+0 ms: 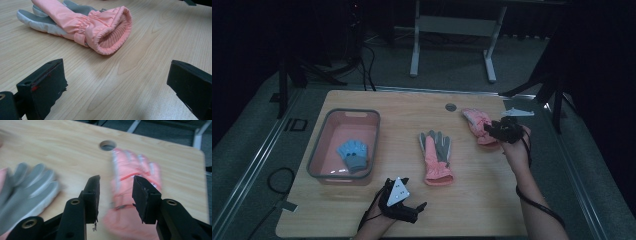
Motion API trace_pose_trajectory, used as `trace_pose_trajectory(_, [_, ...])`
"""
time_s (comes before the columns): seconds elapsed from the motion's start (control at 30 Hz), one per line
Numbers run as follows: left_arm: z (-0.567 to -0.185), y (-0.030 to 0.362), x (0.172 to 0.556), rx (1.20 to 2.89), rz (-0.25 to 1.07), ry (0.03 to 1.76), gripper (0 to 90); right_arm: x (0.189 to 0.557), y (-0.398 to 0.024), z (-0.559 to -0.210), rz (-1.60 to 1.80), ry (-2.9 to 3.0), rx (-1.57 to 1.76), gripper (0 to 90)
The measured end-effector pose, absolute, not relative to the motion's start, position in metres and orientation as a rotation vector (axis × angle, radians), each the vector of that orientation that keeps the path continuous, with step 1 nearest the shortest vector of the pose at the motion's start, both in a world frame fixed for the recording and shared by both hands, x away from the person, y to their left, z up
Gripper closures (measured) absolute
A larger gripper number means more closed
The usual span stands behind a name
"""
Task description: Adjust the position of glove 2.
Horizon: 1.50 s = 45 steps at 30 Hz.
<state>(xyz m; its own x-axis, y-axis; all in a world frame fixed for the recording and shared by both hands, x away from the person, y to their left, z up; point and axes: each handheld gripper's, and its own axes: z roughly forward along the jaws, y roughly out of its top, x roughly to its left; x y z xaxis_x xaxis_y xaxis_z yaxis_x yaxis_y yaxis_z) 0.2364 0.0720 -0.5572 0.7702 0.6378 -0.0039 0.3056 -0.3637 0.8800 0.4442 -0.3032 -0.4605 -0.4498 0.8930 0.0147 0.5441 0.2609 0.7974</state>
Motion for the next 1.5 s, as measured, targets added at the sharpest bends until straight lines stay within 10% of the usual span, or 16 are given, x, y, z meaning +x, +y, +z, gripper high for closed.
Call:
trace_pose_trajectory(0.7, [-0.557, 0.075, 0.236, 1.952, 0.400, 0.720, 2.1, 0.519, -0.313, -0.524, 0.942, 2.220, 1.491, 53.8])
trace_pose_trajectory(0.87, [-0.557, 0.076, 0.236, 1.957, 0.398, 0.718, 2.1, 0.517, -0.314, -0.531, 0.984, 2.207, 1.502, 69.2])
trace_pose_trajectory(1.0, [-0.557, 0.076, 0.236, 1.957, 0.396, 0.718, 2.1, 0.511, -0.313, -0.531, 0.986, 2.167, 1.499, 85.5])
trace_pose_trajectory(1.5, [-0.557, 0.075, 0.237, 1.960, 0.423, 0.719, 2.1, 0.422, -0.308, -0.465, 1.012, 1.943, 1.613, 88.5])
